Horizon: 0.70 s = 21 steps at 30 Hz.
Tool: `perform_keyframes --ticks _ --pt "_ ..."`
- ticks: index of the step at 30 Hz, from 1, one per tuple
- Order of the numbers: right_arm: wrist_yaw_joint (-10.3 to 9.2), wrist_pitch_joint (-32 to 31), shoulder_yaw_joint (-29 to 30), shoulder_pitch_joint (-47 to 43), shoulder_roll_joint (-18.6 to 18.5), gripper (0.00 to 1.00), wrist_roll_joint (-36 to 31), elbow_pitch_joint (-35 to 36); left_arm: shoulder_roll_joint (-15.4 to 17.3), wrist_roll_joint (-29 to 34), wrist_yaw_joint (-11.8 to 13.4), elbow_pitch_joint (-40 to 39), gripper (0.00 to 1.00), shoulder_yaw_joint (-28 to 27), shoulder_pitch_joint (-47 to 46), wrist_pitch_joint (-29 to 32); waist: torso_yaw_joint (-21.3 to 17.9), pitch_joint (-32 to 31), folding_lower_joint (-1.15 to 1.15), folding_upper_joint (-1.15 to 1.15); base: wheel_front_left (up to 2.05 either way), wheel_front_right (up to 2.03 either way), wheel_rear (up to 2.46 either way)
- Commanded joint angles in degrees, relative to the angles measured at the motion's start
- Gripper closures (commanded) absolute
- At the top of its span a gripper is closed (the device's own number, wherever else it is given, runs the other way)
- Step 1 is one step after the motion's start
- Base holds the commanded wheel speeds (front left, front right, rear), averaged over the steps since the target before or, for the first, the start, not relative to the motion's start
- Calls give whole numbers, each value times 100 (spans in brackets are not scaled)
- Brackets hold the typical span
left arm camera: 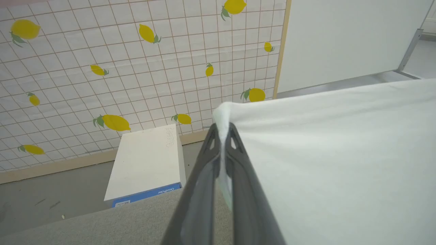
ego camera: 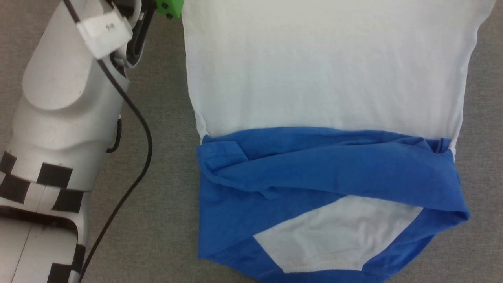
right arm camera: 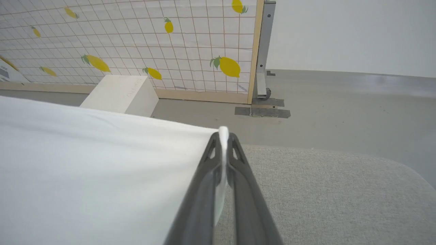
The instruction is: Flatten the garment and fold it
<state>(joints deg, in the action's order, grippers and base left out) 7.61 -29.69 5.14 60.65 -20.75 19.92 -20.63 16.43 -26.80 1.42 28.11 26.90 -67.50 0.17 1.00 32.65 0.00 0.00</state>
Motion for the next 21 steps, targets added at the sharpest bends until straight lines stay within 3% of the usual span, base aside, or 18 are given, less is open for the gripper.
perform_keyframes --ticks 1,6,9,15,21 --pt "-12 59 -20 -150 -102 100 109 83 123 -27 -19 -53 100 -33 177 -107 54 -372 0 0 0 0 0" --pt "-12 45 -235 -939 -337 100 616 701 383 17 -194 -637 100 150 964 -417 111 -881 0 0 0 0 0" --pt "-12 16 -235 -1557 -424 100 863 1094 535 17 -164 -1147 100 215 1570 -583 149 -1160 0 0 0 0 0" --pt "-12 -10 51 -3054 -317 100 1175 1878 841 -9 110 -2304 100 330 3016 -787 255 -1687 0 0 0 0 0" --pt "-12 47 479 -4579 109 100 1301 2668 1115 88 543 -3217 100 451 4377 -1000 354 -2099 0 0 0 0 0"
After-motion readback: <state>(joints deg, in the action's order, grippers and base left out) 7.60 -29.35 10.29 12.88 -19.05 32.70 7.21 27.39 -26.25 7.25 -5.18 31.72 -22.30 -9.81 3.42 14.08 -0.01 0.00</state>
